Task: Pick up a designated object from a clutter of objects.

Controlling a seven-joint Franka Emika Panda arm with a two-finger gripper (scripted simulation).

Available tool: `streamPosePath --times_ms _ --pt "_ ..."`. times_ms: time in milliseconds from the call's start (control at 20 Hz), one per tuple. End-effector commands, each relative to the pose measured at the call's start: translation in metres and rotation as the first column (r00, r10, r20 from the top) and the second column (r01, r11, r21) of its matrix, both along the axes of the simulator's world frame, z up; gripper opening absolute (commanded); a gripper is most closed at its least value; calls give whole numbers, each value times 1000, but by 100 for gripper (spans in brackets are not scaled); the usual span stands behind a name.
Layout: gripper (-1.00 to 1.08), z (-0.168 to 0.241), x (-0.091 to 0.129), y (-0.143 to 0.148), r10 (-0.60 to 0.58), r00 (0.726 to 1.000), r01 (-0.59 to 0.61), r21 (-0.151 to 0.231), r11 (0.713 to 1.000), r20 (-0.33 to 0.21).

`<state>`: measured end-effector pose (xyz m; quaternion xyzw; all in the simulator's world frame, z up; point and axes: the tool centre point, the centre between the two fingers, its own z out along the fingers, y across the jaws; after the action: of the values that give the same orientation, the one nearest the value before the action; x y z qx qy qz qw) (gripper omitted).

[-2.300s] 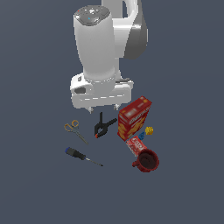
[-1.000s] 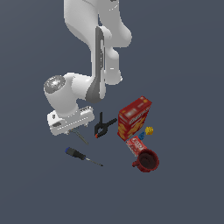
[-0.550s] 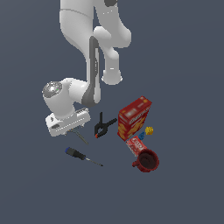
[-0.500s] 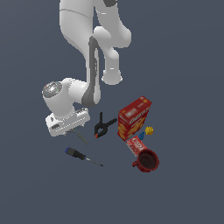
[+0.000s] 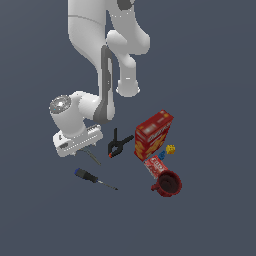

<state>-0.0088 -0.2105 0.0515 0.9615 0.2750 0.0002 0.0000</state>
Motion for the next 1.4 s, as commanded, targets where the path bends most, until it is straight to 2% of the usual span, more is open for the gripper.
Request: streamPosePath --times_ms 0,300,550,600,1350 --pt "100 -9 -1 0 0 1000 0 0 1000 -1" --pt "100 -37 -1 0 2 1000 -2 0 1000 -1" --pt "100 -44 -1 0 2 1000 -2 0 1000 0" --pt "-100 -44 -1 0 2 1000 -2 0 1000 0" --pt "-100 -36 0 3 5 1000 -5 1 1000 1"
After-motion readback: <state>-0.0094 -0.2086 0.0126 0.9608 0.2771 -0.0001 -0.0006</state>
